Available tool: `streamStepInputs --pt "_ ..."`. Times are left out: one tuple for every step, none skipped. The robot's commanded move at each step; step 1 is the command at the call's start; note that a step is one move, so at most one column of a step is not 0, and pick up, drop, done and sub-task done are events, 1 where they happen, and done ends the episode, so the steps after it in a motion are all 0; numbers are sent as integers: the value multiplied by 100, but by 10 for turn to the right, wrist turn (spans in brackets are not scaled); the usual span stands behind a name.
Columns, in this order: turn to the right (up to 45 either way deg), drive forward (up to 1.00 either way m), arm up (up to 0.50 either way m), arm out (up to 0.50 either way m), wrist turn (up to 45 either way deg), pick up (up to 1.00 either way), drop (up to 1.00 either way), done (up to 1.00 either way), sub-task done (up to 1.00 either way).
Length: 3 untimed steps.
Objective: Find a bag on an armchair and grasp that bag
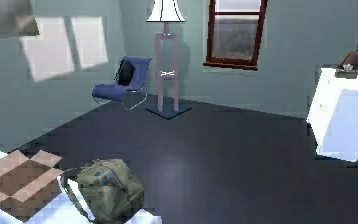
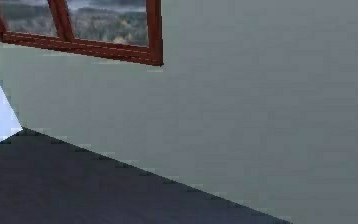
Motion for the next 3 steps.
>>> streamStepInputs --pt "450 0 0 0 0 0 0 0 0" --pt "450 0 0 0 0 0 0 0 0" --pt "150 0 0 0 0 0 0 0 0"
